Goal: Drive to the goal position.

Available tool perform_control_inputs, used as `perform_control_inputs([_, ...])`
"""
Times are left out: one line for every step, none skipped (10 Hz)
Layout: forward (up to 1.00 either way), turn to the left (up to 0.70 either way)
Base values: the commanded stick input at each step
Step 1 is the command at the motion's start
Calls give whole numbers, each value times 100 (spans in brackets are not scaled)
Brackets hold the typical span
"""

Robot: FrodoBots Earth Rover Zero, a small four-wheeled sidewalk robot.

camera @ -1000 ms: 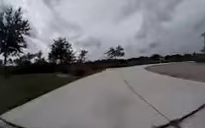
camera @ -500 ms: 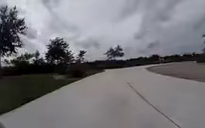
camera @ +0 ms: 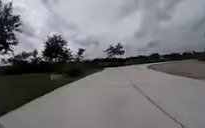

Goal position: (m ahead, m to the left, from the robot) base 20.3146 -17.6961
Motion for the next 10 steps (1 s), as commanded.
perform_control_inputs([85, 0])
perform_control_inputs([85, 0])
perform_control_inputs([85, 0])
perform_control_inputs([85, 0])
perform_control_inputs([85, 0])
perform_control_inputs([85, 0])
perform_control_inputs([85, 0])
perform_control_inputs([85, 0])
perform_control_inputs([85, 0])
perform_control_inputs([85, 0])
